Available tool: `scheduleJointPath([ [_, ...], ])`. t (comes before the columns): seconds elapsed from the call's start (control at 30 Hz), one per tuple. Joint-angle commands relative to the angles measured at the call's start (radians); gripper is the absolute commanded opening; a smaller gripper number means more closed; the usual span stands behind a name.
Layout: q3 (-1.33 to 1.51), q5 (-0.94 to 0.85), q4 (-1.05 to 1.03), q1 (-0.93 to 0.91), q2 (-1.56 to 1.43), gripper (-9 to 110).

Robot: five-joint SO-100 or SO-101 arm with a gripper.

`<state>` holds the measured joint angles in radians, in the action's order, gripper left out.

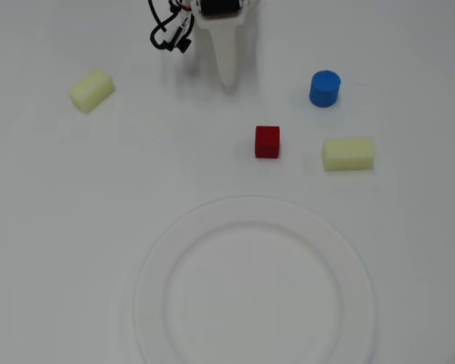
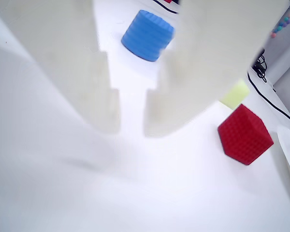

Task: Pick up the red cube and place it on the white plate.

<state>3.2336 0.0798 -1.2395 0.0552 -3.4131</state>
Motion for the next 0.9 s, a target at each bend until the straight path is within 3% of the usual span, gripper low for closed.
scheduleJointPath([
  [0.0, -0.005, -0.026, 0.002, 0.028, -0.035, 0],
  [0.4, -0.008, -0.008, 0.009, 0.023, -0.035, 0],
  [0.57, -0.143, 0.035, 0.025, -0.043, -0.018, 0],
  [0.87, -0.617, -0.002, 0.051, 0.003, 0.491, 0],
])
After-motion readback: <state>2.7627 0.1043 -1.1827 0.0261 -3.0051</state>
